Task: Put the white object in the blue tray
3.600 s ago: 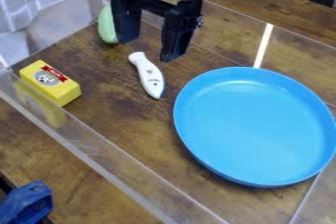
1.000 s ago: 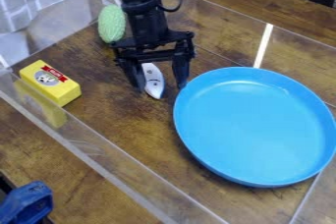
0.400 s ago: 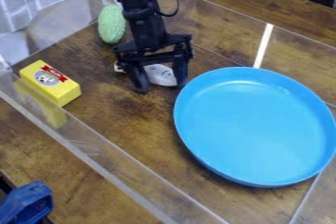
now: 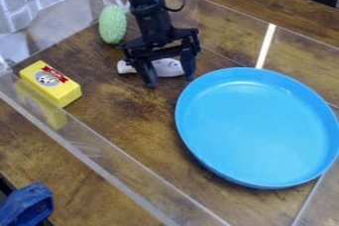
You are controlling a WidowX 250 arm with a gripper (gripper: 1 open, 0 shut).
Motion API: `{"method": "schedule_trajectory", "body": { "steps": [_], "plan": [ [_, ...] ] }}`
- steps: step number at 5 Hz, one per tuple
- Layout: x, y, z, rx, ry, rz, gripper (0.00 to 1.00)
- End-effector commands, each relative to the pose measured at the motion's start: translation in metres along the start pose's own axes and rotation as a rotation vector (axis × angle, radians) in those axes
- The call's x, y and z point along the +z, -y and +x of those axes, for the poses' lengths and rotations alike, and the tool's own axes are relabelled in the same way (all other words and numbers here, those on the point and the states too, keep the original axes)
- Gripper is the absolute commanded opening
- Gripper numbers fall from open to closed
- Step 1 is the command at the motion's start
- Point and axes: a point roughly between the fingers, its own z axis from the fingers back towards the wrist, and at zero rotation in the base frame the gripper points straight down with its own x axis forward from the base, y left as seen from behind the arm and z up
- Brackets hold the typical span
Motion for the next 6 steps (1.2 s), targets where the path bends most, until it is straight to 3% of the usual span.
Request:
{"method": "schedule_trajectory", "body": {
  "steps": [1,2,3,4,6],
  "plan": [
    [-0.004,-0.005,0.011,0.025,0.026,0.014,1.0],
    [-0.01,-0.007,0.016,0.049,0.035,0.023,1.0],
    [-0.015,-0.008,0.019,0.052,0.039,0.024,0.0],
    [-0.014,-0.008,0.02,0.039,0.041,0.027,0.0],
    [0.002,-0.008,0.019,0.001,0.047,0.071,0.0]
  ]
}}
